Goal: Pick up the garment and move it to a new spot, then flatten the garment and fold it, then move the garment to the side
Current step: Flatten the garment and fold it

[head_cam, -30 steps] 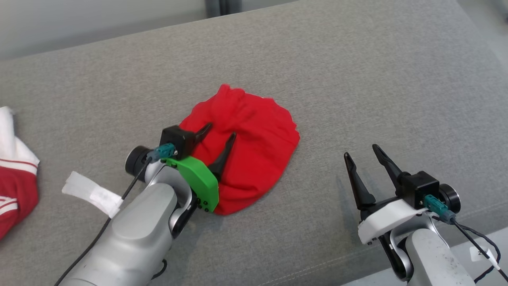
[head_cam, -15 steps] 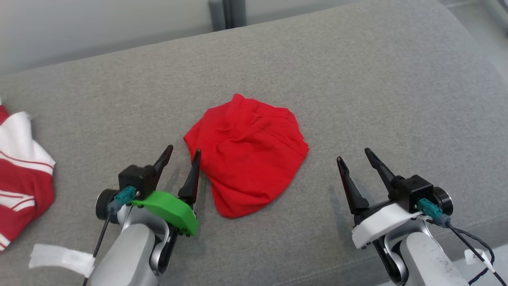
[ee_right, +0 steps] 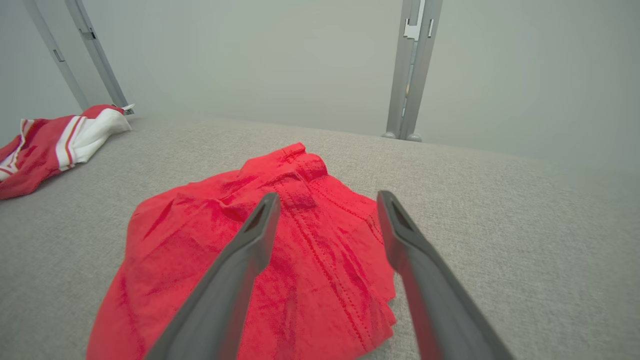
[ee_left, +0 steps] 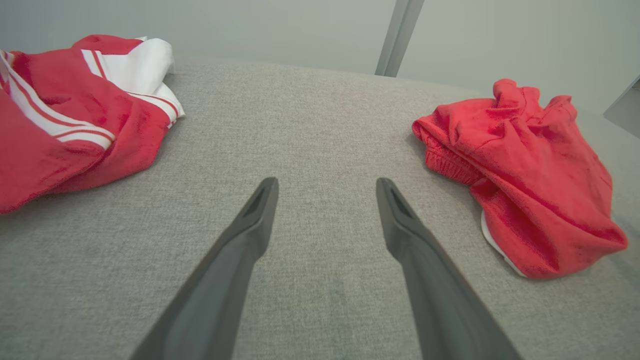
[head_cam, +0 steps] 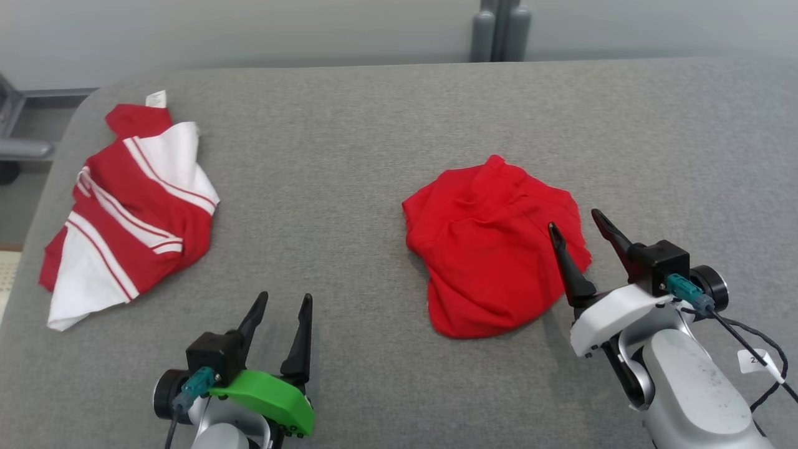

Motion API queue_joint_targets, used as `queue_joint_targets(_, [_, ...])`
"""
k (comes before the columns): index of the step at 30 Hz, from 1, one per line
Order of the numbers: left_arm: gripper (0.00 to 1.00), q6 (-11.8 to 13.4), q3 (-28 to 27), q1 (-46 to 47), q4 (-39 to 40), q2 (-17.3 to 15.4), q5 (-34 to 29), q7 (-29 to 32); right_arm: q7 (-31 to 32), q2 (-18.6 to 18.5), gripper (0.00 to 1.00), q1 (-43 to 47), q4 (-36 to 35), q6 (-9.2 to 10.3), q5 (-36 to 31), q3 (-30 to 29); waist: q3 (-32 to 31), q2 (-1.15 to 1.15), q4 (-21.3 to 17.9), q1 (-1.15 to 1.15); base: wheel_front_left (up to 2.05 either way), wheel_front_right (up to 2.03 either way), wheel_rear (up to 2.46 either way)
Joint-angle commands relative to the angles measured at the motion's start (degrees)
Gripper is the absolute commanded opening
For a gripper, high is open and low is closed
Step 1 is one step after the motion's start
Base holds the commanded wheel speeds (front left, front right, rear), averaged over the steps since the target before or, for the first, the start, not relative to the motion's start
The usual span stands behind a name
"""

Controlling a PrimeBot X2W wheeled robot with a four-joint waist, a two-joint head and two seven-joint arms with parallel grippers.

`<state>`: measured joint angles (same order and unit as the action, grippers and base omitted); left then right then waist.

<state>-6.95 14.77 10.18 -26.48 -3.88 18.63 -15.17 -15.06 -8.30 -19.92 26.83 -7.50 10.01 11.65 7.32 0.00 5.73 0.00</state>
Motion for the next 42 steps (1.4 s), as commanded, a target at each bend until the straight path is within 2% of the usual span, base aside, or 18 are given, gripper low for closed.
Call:
queue_joint_targets(1, [1.0,-0.2,0.2,-1.0,0.2,0.4,-0.6,0.0,-0.2,-0.7,1.0,-0.9,0.8,0.02,0.4,-0.1,0.0,0.0,5.9,0.0,0.0,0.0,0.0])
queue_joint_targets(9, [1.0,-0.6,2.5,-2.5,0.7,1.0,-0.4,0.0,-0.2,-2.3,1.0,-5.1,8.2,0.02,2.2,-1.0,2.0,0.0,11.2,0.0,0.0,0.0,0.0])
queue_joint_targets(13, [1.0,-0.6,3.5,-2.5,1.0,1.0,0.8,0.0,-0.2,-2.5,1.0,-6.3,10.9,0.02,2.6,-0.8,2.4,0.0,12.1,0.0,0.0,0.0,0.0])
queue_joint_targets(14, [1.0,-0.6,3.6,-2.4,1.2,1.0,1.0,0.0,-0.2,-2.5,0.76,-6.5,11.4,0.02,2.8,-0.4,2.5,0.0,12.3,0.0,0.0,0.0,0.0])
queue_joint_targets(15, [1.0,-0.6,3.7,-2.4,1.3,1.0,1.2,0.0,-0.2,-2.5,0.42,-6.7,11.7,0.02,2.9,-0.1,2.5,0.0,12.3,0.0,0.0,0.0,0.0])
queue_joint_targets(16, [1.0,-0.6,3.7,-2.4,1.4,1.0,1.2,0.0,-0.2,-2.5,0.0,-6.8,11.7,0.02,3.1,0.2,2.6,0.0,12.3,0.0,0.0,0.0,0.0])
queue_joint_targets(21, [1.0,-0.6,3.5,-2.6,1.4,1.0,1.7,0.0,-0.2,-2.9,0.0,-6.8,9.4,0.02,5.1,1.3,2.6,0.0,11.7,0.0,0.0,0.0,0.0])
queue_joint_targets(24, [1.0,-0.6,3.7,-2.4,1.4,1.0,2.0,0.0,-0.2,-2.7,0.0,-8.2,5.6,0.02,6.0,2.2,2.7,0.0,11.0,0.0,0.0,0.0,0.0])
queue_joint_targets(32, [1.0,-0.6,6.9,-1.0,0.9,1.0,3.3,0.0,-0.2,-1.0,0.0,-19.3,-6.1,0.02,8.4,7.8,2.7,0.0,10.5,0.0,0.0,0.0,0.0])
queue_joint_targets(38, [1.0,-0.6,10.5,-1.9,-0.1,0.9,4.6,0.0,-0.2,0.1,0.0,-27.7,-8.4,0.02,10.3,5.1,1.9,0.0,12.2,0.0,0.0,0.0,0.0])
queue_joint_targets(42, [1.0,-0.6,10.4,-2.8,-0.6,0.9,4.6,0.0,-0.2,-1.9,0.0,-28.1,-6.9,0.02,8.2,1.6,1.4,0.0,12.8,0.0,0.0,0.0,0.0])
